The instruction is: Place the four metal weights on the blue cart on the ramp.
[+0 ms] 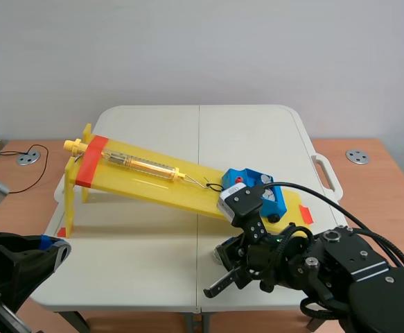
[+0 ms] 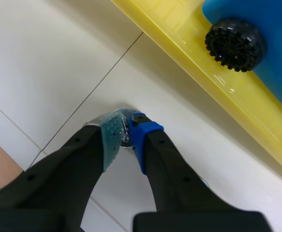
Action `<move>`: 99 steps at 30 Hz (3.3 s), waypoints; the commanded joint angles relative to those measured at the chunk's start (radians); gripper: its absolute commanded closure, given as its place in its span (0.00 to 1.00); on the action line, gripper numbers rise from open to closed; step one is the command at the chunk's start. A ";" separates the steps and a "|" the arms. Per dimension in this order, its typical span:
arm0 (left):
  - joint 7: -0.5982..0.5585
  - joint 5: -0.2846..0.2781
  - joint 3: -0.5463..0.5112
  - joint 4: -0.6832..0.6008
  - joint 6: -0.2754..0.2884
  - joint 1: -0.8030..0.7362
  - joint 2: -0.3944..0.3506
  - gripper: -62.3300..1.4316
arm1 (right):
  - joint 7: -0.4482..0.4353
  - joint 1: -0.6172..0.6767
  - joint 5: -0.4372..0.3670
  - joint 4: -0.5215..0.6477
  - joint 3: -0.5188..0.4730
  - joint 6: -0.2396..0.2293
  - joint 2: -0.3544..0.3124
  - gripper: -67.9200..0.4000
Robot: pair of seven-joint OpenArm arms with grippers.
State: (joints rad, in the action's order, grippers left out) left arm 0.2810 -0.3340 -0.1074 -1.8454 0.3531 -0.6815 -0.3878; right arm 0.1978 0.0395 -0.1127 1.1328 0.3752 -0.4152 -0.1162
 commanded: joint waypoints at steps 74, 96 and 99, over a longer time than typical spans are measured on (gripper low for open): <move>-0.077 -0.043 -0.016 -0.066 0.029 0.020 0.008 0.92 | 0.117 -0.158 -0.148 0.432 -0.235 0.175 -0.005 0.98; -0.077 -0.043 -0.016 -0.066 0.028 0.020 0.008 0.92 | 0.101 -0.245 -0.066 0.296 -0.139 0.278 0.045 0.98; -0.078 -0.043 -0.016 -0.066 0.028 0.020 0.008 0.92 | 0.096 -0.248 -0.066 0.277 -0.139 0.278 0.045 0.98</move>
State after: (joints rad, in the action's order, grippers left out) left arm 0.2878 -0.3340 -0.1074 -1.8454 0.3531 -0.6815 -0.3878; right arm 0.4667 -0.0757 -0.1532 1.3529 0.2378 -0.1780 -0.0776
